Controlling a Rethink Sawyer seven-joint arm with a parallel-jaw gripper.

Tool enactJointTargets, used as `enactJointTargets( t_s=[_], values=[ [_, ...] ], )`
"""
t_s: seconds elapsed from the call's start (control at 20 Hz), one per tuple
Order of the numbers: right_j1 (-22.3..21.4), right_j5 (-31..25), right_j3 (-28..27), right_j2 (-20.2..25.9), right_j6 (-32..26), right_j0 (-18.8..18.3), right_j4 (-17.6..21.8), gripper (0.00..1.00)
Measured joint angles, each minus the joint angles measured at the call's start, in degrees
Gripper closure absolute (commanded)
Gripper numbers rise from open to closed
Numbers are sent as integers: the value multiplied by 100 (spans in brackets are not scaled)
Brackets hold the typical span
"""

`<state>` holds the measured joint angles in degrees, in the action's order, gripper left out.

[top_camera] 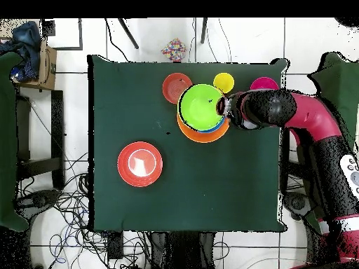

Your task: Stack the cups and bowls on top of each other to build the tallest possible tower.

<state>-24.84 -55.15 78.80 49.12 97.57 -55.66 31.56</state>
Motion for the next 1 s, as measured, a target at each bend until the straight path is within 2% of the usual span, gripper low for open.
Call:
enactJointTargets(
  t_s=[0.9,0.95,1.0],
  values=[
    [4,0,9,0,0,-73,1,100],
    [12,0,11,1,0,-73,-1,0],
    [12,0,11,1,0,-73,-1,0]
  ],
)
